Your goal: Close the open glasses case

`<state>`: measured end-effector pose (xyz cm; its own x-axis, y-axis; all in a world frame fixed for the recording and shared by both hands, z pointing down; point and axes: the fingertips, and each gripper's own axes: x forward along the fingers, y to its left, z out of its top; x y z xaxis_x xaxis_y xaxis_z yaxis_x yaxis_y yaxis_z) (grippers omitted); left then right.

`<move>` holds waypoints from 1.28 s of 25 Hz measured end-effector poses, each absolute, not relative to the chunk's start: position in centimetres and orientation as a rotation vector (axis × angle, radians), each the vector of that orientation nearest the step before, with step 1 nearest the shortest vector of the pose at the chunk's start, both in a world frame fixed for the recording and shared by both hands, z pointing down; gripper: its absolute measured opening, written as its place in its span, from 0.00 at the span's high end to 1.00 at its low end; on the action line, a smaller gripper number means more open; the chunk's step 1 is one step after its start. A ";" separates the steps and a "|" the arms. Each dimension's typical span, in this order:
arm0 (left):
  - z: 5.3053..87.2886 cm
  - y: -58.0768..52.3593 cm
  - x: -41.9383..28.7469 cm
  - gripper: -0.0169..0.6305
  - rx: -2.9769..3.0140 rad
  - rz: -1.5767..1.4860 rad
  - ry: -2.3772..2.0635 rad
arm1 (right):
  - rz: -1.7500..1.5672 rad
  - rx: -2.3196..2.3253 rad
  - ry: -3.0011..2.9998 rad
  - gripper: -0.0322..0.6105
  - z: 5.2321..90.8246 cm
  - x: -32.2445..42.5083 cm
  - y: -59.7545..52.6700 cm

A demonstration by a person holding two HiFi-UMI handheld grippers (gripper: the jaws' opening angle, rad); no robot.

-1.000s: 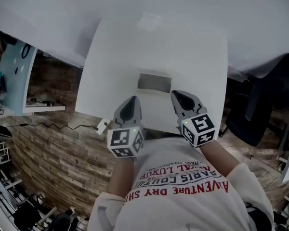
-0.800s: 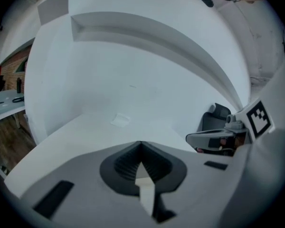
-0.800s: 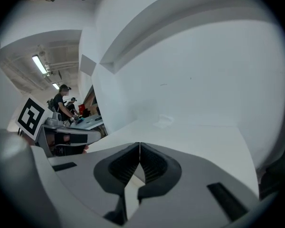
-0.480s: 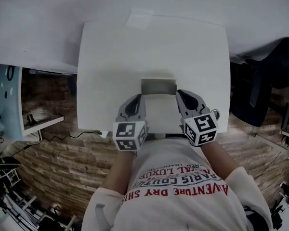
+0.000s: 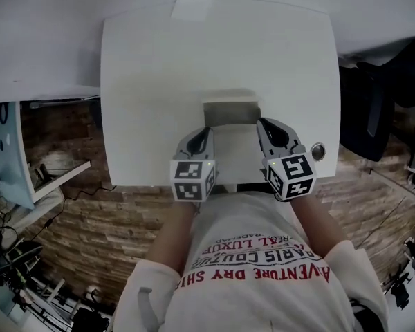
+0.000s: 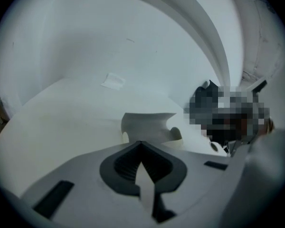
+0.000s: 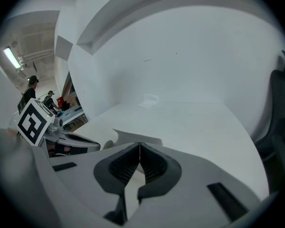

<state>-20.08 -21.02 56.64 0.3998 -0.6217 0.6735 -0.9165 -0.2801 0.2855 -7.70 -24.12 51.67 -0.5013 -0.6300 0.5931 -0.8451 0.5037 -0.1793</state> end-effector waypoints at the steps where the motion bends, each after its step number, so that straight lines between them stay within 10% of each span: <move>1: 57.1 -21.0 -20.0 0.98 2.003 0.590 -1.298 | 0.627 1.217 -2.289 0.93 51.8 -7.6 -24.3; 32: 59.0 -20.5 -19.7 0.98 1.968 0.604 -1.236 | 0.603 1.187 -2.221 0.93 54.3 -8.8 -28.1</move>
